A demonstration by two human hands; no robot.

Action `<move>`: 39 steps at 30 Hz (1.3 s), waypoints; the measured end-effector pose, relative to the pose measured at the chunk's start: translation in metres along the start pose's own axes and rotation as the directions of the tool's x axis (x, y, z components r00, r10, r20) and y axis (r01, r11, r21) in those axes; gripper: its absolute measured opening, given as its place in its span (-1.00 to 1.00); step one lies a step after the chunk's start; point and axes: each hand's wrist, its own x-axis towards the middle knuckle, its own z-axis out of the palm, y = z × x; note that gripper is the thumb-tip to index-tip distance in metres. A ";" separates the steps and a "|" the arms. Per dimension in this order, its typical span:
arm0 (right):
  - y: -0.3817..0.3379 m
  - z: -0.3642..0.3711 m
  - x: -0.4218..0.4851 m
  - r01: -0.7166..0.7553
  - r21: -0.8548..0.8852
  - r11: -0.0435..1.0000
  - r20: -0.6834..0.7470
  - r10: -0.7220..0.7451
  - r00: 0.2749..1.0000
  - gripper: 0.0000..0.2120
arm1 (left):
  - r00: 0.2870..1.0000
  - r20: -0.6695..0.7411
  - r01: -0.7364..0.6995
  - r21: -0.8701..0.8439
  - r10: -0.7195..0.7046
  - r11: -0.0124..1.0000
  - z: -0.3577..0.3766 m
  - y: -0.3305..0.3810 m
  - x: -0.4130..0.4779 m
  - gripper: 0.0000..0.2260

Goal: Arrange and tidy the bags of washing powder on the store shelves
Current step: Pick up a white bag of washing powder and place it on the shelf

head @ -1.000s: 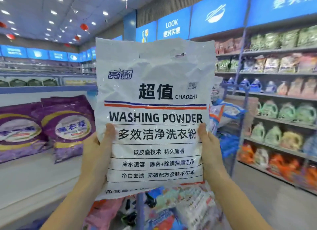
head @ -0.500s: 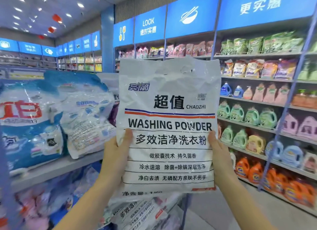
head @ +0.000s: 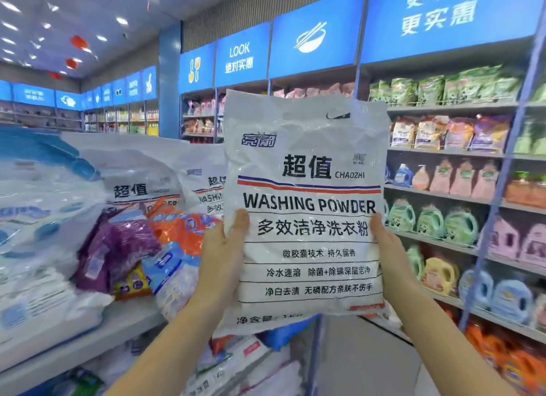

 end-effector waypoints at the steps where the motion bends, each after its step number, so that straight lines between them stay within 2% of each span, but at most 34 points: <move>1: -0.004 0.001 0.009 -0.016 -0.025 1.000 0.024 0.016 1.000 -0.31 | 1.000 -0.010 -0.022 0.008 0.022 1.000 0.010 -0.004 0.011 -0.72; 2: -0.008 0.003 0.025 -0.009 -0.037 0.999 0.044 0.011 0.999 -0.38 | 0.999 -0.023 -0.042 0.006 0.042 0.999 0.019 -0.006 0.020 -0.72; 4: -0.015 0.007 0.050 0.011 -0.010 1.000 0.085 -0.010 0.996 -0.64 | 0.996 -0.060 -0.063 0.023 0.064 0.998 0.035 -0.014 0.038 -0.70; 5: -0.014 0.010 0.068 0.026 -0.011 1.000 0.095 -0.025 0.995 -0.64 | 0.993 -0.084 -0.078 0.041 0.081 0.996 0.042 -0.018 0.046 -0.67; 6: -0.015 0.014 0.083 0.065 -0.033 0.997 0.087 -0.062 0.994 -0.53 | 0.989 -0.110 -0.096 0.054 0.101 0.994 0.049 -0.021 0.054 -0.65; 8: -0.011 0.017 0.120 0.115 -0.048 0.992 0.126 -0.108 0.986 -0.19 | 0.976 -0.167 -0.129 0.081 0.141 0.988 0.064 -0.029 0.069 -0.63; 9: -0.013 0.017 0.130 0.100 -0.023 0.995 0.166 -0.095 0.982 -0.30 | 0.967 -0.203 -0.137 0.092 0.153 0.986 0.072 -0.033 0.076 -0.64; 10: -0.017 0.017 0.143 0.082 0.039 0.996 0.199 -0.088 0.976 -0.57 | 0.955 -0.246 -0.141 0.108 0.164 0.984 0.081 -0.037 0.084 -0.66; 11: -0.021 0.016 0.152 0.053 0.071 0.996 0.220 -0.068 0.973 -0.71 | 0.942 -0.287 -0.138 0.133 0.171 0.982 0.090 -0.041 0.092 -0.66; 13: -0.038 0.021 0.159 0.016 0.127 0.992 0.311 -0.055 0.949 -0.69 | 0.916 -0.362 -0.119 0.165 0.172 0.979 0.109 -0.047 0.108 -0.63; 15: -0.015 0.028 0.231 0.001 0.221 0.975 0.436 -0.099 0.895 -0.74 | 0.885 -0.442 -0.093 0.133 0.143 0.987 0.128 -0.050 0.124 -0.61; 18: 0.011 0.039 0.290 -0.114 0.241 0.964 0.586 -0.051 0.808 -0.65 | 0.814 -0.557 -0.074 0.186 0.167 0.980 0.146 -0.050 0.145 -0.61; 19: 0.028 0.041 0.311 -0.101 0.210 0.973 0.609 -0.049 0.792 -0.69 | 0.786 -0.587 -0.078 0.216 0.194 0.973 0.150 -0.048 0.151 -0.61; 20: 0.044 0.041 0.327 -0.008 0.153 0.988 0.618 -0.089 0.781 -0.76 | 0.758 -0.616 -0.083 0.236 0.215 0.968 0.153 -0.047 0.155 -0.62; 21: 0.064 0.039 0.341 0.162 0.035 0.986 0.656 -0.145 0.741 -0.79 | 0.727 -0.645 -0.087 0.254 0.236 0.963 0.156 -0.046 0.159 -0.64; 22: 0.089 0.039 0.358 0.354 -0.079 0.932 0.709 -0.197 0.677 -0.72 | 0.694 -0.674 -0.083 0.274 0.253 0.958 0.158 -0.044 0.162 -0.66; 23: 0.110 0.039 0.365 0.510 -0.202 0.836 0.780 -0.178 0.600 -0.60 | 0.660 -0.700 -0.077 0.297 0.272 0.952 0.158 -0.043 0.166 -0.66; 25: 0.140 0.039 0.374 0.702 -0.324 0.635 0.865 -0.101 0.491 -0.33 | 0.600 -0.742 -0.058 0.333 0.299 0.941 0.156 -0.041 0.171 -0.63; 27: 0.150 0.040 0.378 0.822 -0.289 0.491 0.919 -0.099 0.382 -0.02 | 0.559 -0.770 -0.028 0.354 0.308 0.935 0.150 -0.040 0.175 -0.60; 29: 0.153 0.042 0.389 0.862 -0.289 0.417 0.946 -0.014 0.324 0.10 | 0.530 -0.789 -0.029 0.351 0.312 0.936 0.143 -0.039 0.177 -0.59; 31: 0.151 0.041 0.395 0.913 -0.286 0.289 0.958 0.095 0.270 0.17 | 0.507 -0.800 -0.032 0.353 0.320 0.935 0.138 -0.039 0.177 -0.61; 33: 0.148 0.041 0.391 0.948 -0.289 0.132 0.956 0.081 0.280 0.13 | 0.489 -0.811 -0.004 0.365 0.320 0.931 0.135 -0.040 0.176 -0.62; 34: 0.145 0.041 0.385 0.948 -0.301 0.105 0.953 0.012 0.301 0.05 | 0.482 -0.816 0.003 0.365 0.319 0.931 0.135 -0.041 0.175 -0.63; 36: 0.140 0.047 0.366 0.928 -0.339 0.156 0.924 -0.129 0.359 -0.08 | 0.476 -0.820 -0.005 0.361 0.320 0.933 0.134 -0.043 0.174 -0.64; 39: 0.136 0.064 0.324 0.879 -0.371 0.299 0.848 -0.276 0.452 -0.20 | 0.474 -0.815 -0.024 0.367 0.334 0.930 0.135 -0.043 0.173 -0.65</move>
